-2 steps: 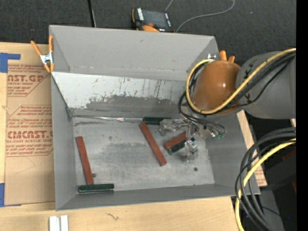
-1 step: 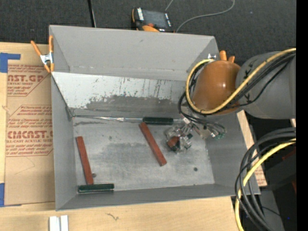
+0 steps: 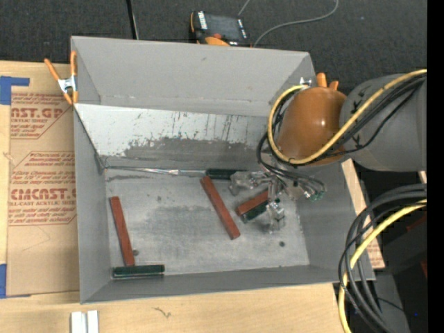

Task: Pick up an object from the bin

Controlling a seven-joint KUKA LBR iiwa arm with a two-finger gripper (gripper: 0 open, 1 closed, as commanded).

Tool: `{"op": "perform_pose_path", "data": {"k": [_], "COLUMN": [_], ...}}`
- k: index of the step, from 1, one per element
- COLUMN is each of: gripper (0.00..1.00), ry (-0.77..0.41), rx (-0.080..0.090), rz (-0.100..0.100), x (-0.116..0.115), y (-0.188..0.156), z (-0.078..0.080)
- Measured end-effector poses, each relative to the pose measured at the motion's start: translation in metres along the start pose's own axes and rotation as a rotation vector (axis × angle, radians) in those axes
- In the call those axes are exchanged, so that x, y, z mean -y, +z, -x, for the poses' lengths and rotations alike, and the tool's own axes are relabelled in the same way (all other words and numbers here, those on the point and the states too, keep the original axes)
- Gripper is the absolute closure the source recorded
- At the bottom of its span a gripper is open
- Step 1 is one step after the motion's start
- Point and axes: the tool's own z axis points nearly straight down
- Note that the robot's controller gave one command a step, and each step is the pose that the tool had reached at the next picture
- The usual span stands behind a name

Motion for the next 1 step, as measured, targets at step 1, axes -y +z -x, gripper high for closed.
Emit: {"op": "perform_pose_path", "data": {"k": [1], "gripper": [1.0], "ry": [0.0], "rx": [0.0], "rz": [0.0], "x": [0.0], "y": [0.0], "z": [0.0001]}}
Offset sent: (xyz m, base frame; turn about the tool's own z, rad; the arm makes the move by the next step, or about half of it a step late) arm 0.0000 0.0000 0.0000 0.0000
